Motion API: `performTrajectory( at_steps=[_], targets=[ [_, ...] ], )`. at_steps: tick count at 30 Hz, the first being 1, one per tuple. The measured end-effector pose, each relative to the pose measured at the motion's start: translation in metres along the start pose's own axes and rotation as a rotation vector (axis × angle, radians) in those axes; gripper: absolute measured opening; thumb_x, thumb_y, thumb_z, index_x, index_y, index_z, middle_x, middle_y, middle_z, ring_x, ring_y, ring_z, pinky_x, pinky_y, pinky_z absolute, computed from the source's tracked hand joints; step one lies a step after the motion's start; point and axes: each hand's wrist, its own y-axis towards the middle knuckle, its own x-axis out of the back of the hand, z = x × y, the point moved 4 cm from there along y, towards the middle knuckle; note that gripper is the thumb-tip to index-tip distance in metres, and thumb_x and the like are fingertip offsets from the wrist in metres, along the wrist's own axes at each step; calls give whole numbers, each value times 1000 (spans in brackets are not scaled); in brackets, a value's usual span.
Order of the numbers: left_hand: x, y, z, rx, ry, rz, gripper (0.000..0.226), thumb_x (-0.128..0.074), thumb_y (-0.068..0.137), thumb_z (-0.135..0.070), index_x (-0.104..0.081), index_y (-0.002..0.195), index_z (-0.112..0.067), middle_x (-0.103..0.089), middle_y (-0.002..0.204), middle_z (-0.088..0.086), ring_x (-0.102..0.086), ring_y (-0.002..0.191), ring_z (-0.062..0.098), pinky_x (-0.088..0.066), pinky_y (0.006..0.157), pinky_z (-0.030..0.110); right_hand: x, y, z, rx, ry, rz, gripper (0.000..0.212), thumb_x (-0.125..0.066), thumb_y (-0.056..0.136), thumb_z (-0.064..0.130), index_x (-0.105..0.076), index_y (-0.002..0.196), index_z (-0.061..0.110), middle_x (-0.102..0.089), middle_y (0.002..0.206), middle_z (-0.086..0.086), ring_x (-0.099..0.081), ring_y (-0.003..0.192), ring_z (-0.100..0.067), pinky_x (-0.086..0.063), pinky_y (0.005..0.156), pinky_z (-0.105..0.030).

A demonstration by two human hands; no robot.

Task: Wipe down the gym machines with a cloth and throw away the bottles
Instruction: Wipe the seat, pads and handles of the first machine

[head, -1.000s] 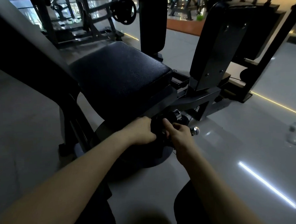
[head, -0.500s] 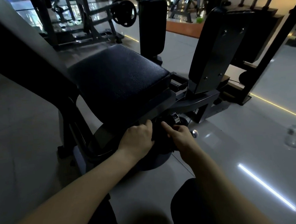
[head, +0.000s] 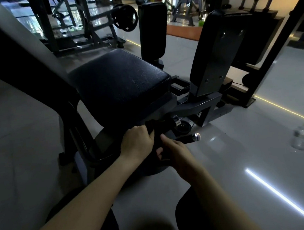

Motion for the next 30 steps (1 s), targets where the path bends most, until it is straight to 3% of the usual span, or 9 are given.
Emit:
performTrajectory(
  at_steps=[3, 6, 11, 14, 17, 20, 23, 26, 30],
  targets=[
    [4, 5, 1, 118, -101, 5, 34, -51, 102, -28, -61, 76, -10, -61, 66, 2, -66, 63, 21, -50, 52, 30, -6, -4, -3, 82, -88, 13, 20, -67, 93, 33, -65, 88, 14, -63, 77, -8, -58, 72, -20, -47, 69, -31],
    [10, 3, 2, 146, -155, -14, 21, -55, 100, -21, -67, 98, -4, -69, 83, 8, -70, 78, 24, -58, 67, 34, -8, -5, 0, 119, -194, -40, 25, -66, 94, 26, -63, 71, 16, -61, 70, -8, -57, 71, -23, -46, 66, -31],
    [16, -58, 19, -146, 8, -31, 57, -68, 89, -12, -52, 143, -7, -66, 127, 11, -63, 119, 28, -53, 99, 38, -2, -13, -12, -40, -387, 151, 18, -67, 93, 22, -66, 79, 11, -64, 70, -3, -61, 69, -21, -53, 69, -37],
    [21, -75, 31, -159, 17, -96, 59, -55, 95, -32, -49, 147, -5, -61, 138, 12, -56, 130, 27, -45, 109, 38, 1, -19, -21, -134, -465, 246, 18, -66, 94, 20, -67, 80, 9, -66, 68, -7, -64, 65, -20, -56, 67, -38],
    [26, -62, 11, -114, -218, -177, 61, -40, 96, -37, -51, 146, -4, -59, 140, 13, -53, 133, 24, -37, 113, 29, 10, -18, -12, -67, -350, 136, 19, -65, 94, 16, -66, 77, 8, -62, 70, -13, -62, 66, -27, -55, 63, -37],
    [13, -34, -19, -104, -329, -140, 62, -42, 97, -39, -49, 147, -2, -57, 143, 15, -52, 135, 26, -36, 113, 27, 23, -15, 5, 46, -134, -105, 15, -62, 95, 10, -63, 81, 5, -53, 72, -16, -56, 65, -27, -50, 70, -44],
    [-12, -6, -42, -87, 77, 45, 70, -60, 94, -47, -40, 149, -8, -55, 140, 14, -55, 129, 29, -45, 102, 36, 37, -12, 8, 26, -41, -310, 13, -53, 98, 6, -64, 93, -1, -55, 71, -15, -57, 64, -25, -54, 75, -45],
    [-13, 12, -48, -77, 336, 120, 56, -62, 93, -51, -45, 127, -10, -66, 118, 13, -68, 108, 30, -52, 82, 38, 41, -14, 2, -42, -65, -326, 18, -51, 100, 8, -62, 99, -6, -58, 75, -18, -61, 72, -31, -58, 72, -43],
    [-13, 38, -37, -20, 95, 315, 35, -61, 94, -50, -59, 99, -15, -70, 96, 7, -69, 90, 27, -52, 72, 34, 42, -14, -10, -94, -85, -290, 24, -50, 100, 10, -58, 104, -13, -57, 78, -21, -61, 74, -33, -56, 66, -39]
  ],
)
